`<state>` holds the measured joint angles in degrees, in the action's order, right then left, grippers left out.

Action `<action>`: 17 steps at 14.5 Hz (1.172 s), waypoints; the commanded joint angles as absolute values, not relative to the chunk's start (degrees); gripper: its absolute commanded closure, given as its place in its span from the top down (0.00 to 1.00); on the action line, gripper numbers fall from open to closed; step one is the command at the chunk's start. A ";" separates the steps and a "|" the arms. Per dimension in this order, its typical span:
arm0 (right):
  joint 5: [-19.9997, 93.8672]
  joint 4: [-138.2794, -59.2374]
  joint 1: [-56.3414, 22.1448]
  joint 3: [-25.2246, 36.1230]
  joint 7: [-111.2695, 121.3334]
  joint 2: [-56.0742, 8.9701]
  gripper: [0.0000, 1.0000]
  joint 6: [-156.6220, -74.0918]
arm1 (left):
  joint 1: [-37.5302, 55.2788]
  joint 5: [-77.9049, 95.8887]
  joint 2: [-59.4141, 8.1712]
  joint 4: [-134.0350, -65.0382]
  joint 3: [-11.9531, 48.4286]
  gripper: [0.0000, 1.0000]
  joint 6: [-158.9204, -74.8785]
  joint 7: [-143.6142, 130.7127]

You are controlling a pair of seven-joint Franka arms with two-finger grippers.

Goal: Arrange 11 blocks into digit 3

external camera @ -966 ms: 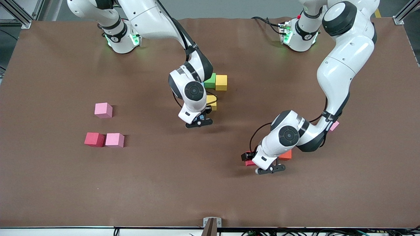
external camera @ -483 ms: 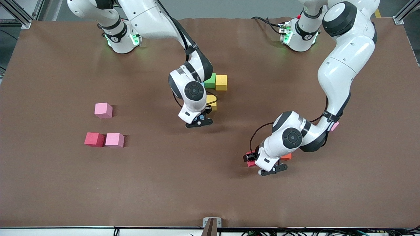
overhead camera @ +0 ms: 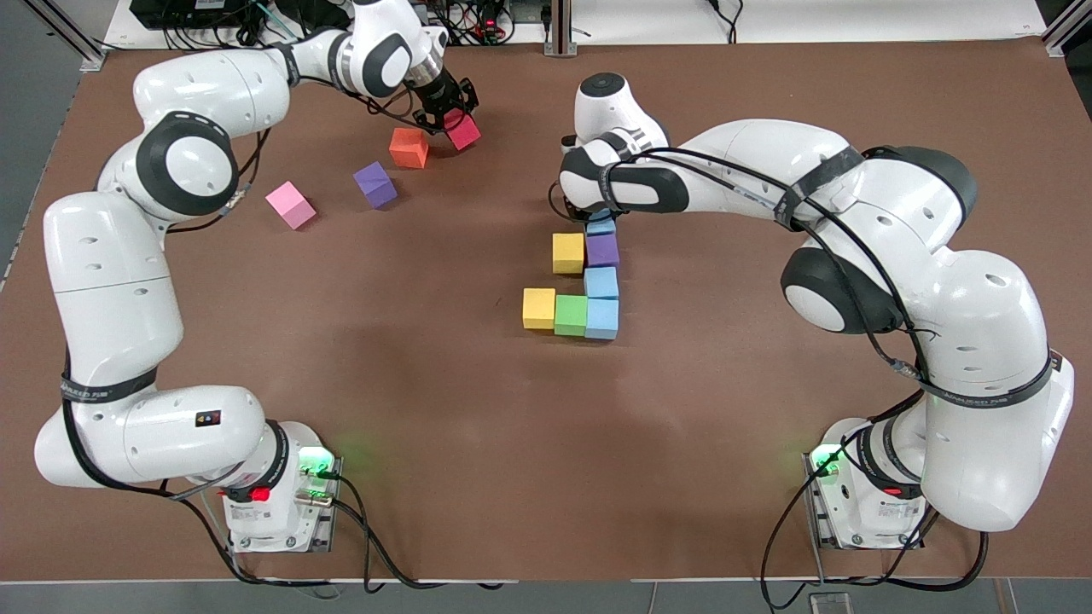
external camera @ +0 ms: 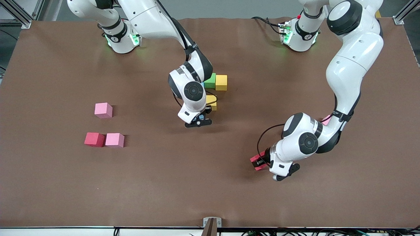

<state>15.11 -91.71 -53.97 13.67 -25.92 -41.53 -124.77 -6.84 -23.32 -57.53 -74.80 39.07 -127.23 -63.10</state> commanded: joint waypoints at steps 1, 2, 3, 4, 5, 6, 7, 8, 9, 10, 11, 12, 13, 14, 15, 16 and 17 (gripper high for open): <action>16.79 -94.49 -54.41 13.45 -26.63 -40.52 0.83 -125.16 | -6.15 -22.67 -53.53 -78.56 39.90 0.22 -124.81 -77.81; 16.79 -93.87 -54.32 13.71 -26.46 -40.17 1.00 -125.16 | -5.98 -23.20 -52.92 -79.62 39.99 0.22 -124.80 -83.70; 16.79 -92.48 -54.06 13.88 -26.02 -39.38 1.00 -125.07 | -5.54 -23.46 -52.48 -80.67 40.25 0.22 -124.80 -88.72; 16.79 -90.81 -53.27 13.97 -26.02 -39.20 1.00 -123.76 | -4.75 -23.47 -50.90 -82.60 40.25 0.22 -124.80 -93.29; 16.70 -88.01 -52.57 13.97 -26.02 -39.20 1.00 -120.53 | -4.40 -23.47 -49.67 -84.53 40.25 0.21 -125.07 -97.69; 16.70 -84.41 -51.17 14.06 -26.02 -39.20 1.00 -115.63 | -3.96 -23.47 -48.09 -86.20 40.25 0.19 -125.07 -104.17; 16.53 -81.68 -49.85 14.06 -25.84 -39.11 1.00 -110.62 | -3.78 -23.47 -46.68 -88.31 40.25 0.18 -125.16 -109.55; 16.44 -79.39 -48.18 14.15 -25.75 -38.24 1.00 -105.87 | -3.87 -23.47 -44.41 -90.94 40.34 0.18 -125.50 -114.04; 16.09 -78.93 -45.90 14.06 -25.58 -36.49 1.00 -103.04 | -3.95 -23.47 -42.04 -94.80 41.04 0.18 -127.07 -119.30; 16.08 -79.27 -43.96 14.06 -25.49 -34.82 1.00 -102.49 | -3.96 -23.47 -39.84 -98.58 41.48 0.19 -129.61 -124.31; 16.08 -80.32 -42.29 14.06 -23.92 -33.15 1.00 -101.78 | -3.78 -23.47 -37.47 -102.27 41.48 0.19 -132.16 -129.15; 16.00 -81.20 -40.71 14.06 -20.60 -31.83 1.00 -101.43 | -3.78 -23.47 -35.61 -105.44 41.57 0.21 -134.10 -133.11; 16.00 -82.17 -38.69 14.15 -16.83 -30.69 1.00 -101.34 | -2.91 -23.55 -34.46 -107.56 41.75 0.21 -134.90 -137.77; 16.00 -83.83 -35.89 14.15 -12.44 -29.46 1.00 -101.34 | -0.90 -24.08 -34.11 -108.45 41.75 0.22 -134.91 -141.21; 16.00 -85.41 -33.60 14.15 -8.74 -28.75 1.00 -101.51 | 0.60 -25.74 -34.19 -109.07 41.66 0.22 -135.00 -145.33; 15.82 -86.73 -31.57 14.15 -6.18 -28.39 1.00 -101.60 | 0.88 -28.28 -34.28 -109.86 41.75 0.22 -135.52 -150.16; 14.95 -87.71 -29.99 14.15 -5.11 -28.13 1.00 -101.78 | 0.88 -31.61 -34.45 -111.08 41.75 0.22 -136.66 -155.43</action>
<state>15.51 -82.44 -33.15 15.25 -8.76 -30.93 -100.62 0.60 -27.12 -36.29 -107.56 42.31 -134.20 -147.04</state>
